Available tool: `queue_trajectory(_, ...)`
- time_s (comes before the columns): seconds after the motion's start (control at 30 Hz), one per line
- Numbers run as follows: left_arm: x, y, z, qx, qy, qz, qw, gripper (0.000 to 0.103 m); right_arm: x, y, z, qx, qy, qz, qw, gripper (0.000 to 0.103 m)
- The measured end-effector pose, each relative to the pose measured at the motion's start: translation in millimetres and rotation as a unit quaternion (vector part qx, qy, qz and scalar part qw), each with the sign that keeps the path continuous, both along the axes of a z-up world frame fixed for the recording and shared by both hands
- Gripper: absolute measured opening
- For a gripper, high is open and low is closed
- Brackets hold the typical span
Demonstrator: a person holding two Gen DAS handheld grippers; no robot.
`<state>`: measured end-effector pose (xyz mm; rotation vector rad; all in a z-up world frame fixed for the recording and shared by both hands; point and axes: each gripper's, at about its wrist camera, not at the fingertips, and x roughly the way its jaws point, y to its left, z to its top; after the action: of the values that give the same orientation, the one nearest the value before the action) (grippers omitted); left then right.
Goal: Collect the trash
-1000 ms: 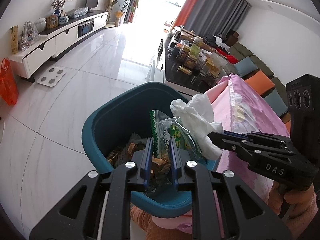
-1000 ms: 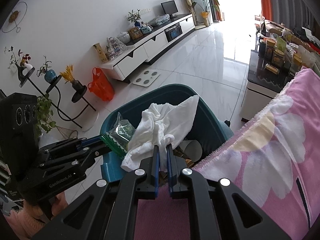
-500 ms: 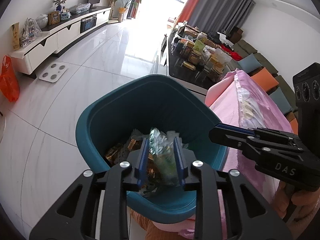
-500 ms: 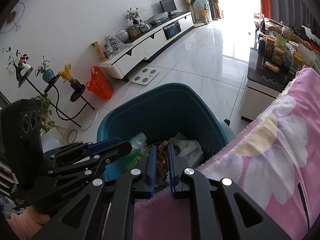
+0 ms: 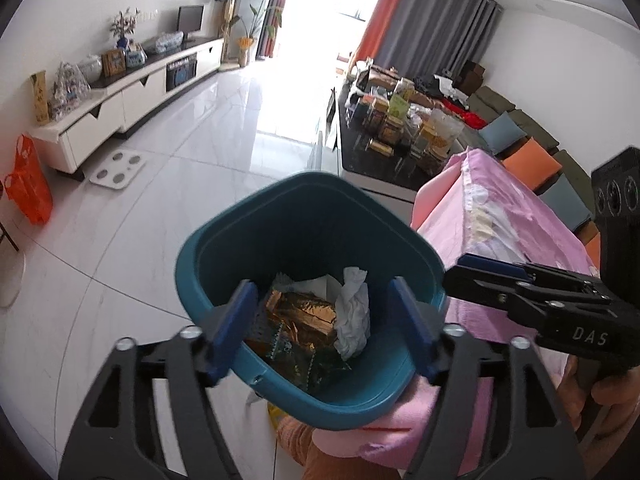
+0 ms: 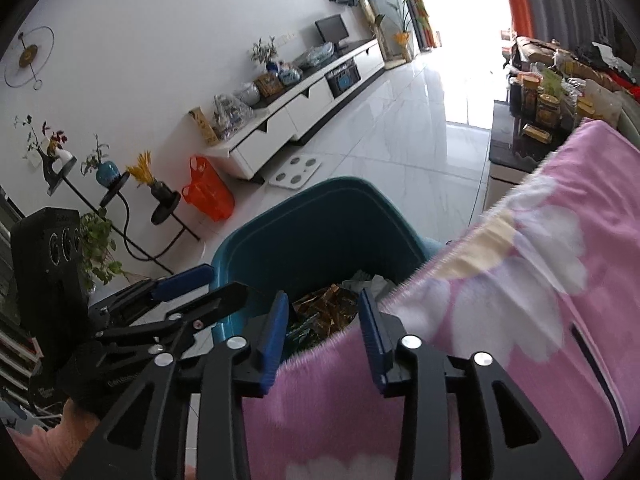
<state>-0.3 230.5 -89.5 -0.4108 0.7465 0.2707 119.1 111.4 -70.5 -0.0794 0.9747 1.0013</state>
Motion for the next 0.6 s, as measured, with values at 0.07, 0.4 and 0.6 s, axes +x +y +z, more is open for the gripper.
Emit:
queue_trajectory(0.07,-6,-3,6,0.010,-0.008,-0.002,0.9999,0.082,-2,-16,6,0.019,-0.004,-0.010,1.000,0.047)
queue_trajectory(0.4,-33,-52,34,0.046,-0.069,-0.051,0.9953,0.097,-41,-121,28,0.063,-0.077,-0.086,0.991,0.076)
queue_trajectory(0.6,-31,-99,42,0.058,-0.097,-0.096,0.9889,0.097,-68,-184,33,0.056,-0.135,-0.154,0.977,0.089)
